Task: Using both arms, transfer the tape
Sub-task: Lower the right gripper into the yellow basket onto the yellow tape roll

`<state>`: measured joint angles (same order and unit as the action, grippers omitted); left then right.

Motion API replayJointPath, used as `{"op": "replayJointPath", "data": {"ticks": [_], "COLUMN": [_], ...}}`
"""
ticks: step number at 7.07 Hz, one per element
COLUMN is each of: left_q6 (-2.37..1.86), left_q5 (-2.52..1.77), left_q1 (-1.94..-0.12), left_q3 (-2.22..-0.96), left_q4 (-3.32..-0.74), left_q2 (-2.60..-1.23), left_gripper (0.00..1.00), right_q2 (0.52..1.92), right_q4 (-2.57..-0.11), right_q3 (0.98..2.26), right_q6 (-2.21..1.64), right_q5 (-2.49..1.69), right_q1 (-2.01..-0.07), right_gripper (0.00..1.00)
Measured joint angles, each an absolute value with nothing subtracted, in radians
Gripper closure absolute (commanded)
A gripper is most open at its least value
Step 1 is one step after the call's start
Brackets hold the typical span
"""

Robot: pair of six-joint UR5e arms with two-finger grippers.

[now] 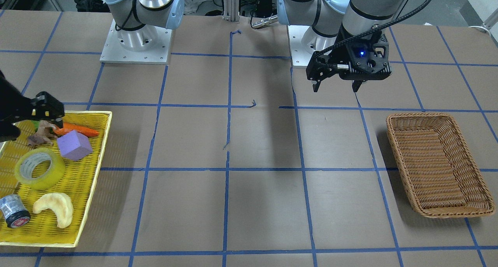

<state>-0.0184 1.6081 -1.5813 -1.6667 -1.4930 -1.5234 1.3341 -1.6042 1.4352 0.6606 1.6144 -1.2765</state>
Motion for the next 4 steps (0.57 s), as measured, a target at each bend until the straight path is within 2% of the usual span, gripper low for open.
{"op": "replayJointPath", "data": {"ticks": [3,4], "left_q6": [-0.018,-0.018], "left_q5": [1.611,1.611], "left_q1": [-1.581,-1.581], "left_q3": [-1.667,-1.668], "left_q4": [-1.493,-1.493], "left_q2": [-1.524,-1.524], "left_gripper": [0.00,0.00], "right_q2": [1.193,1.167], "right_q4": [-1.882,-1.960], "right_q3": [1.541,1.578], "right_q6": [0.993,1.062], "right_q5": [1.585,1.577], "right_q1": [-1.097,-1.066], "right_gripper": [0.00,0.06]}}
